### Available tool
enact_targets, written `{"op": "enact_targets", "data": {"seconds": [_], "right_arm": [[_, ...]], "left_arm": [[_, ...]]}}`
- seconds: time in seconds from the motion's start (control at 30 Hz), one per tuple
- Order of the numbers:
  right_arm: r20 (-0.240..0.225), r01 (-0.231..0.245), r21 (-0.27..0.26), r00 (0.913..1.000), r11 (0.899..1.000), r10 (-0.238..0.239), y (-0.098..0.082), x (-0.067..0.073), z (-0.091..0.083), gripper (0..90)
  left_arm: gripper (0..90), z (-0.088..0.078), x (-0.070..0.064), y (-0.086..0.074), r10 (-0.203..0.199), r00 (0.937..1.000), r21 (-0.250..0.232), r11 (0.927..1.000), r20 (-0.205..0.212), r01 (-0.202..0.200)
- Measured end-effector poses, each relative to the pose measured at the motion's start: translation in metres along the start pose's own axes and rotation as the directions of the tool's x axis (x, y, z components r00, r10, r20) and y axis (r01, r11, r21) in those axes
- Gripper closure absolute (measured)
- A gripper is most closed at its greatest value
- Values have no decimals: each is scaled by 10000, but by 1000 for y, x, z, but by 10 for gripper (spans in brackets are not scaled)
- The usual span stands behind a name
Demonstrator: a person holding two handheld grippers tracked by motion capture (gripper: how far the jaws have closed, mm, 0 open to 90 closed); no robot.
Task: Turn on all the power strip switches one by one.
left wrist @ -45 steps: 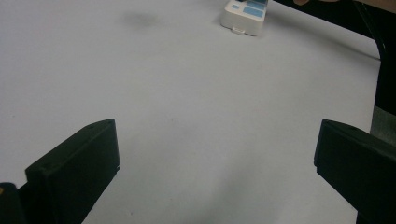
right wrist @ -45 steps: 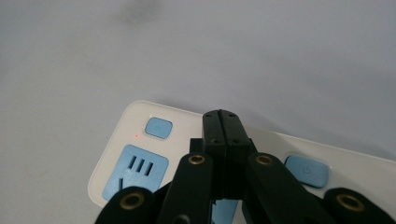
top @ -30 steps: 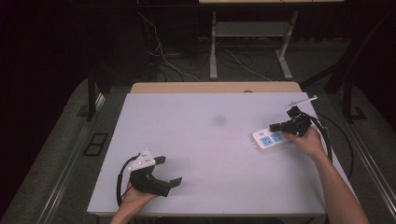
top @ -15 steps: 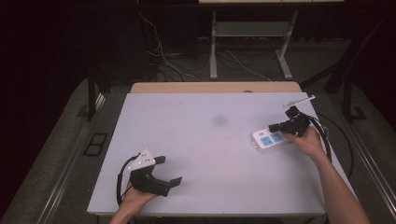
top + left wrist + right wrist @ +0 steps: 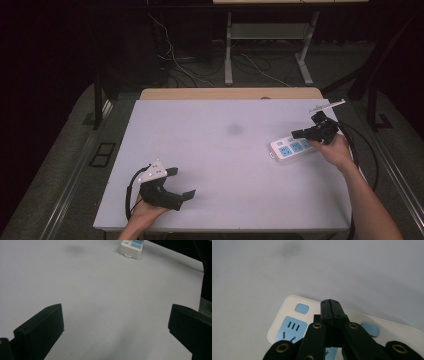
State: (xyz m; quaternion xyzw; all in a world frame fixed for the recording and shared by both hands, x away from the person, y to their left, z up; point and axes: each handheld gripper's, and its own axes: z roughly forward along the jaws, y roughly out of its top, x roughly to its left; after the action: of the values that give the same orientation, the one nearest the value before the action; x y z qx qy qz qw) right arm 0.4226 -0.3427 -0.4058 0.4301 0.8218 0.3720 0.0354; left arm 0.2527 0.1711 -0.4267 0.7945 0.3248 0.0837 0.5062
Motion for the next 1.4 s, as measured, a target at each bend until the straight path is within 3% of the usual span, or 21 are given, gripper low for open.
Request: {"op": "enact_targets", "data": {"seconds": [0.5,1.4], "right_arm": [[391,25,-129,9992,9999,-20,13,-13,-23,900],[469,-302,759,9985,9967,267,1,-33,-1,900]], "left_arm": [[0,-1,1,0,-27,10000,-4,10000,-41,27],[0,-1,2,-1,-42,9999,7,10000,-104,43]]}}
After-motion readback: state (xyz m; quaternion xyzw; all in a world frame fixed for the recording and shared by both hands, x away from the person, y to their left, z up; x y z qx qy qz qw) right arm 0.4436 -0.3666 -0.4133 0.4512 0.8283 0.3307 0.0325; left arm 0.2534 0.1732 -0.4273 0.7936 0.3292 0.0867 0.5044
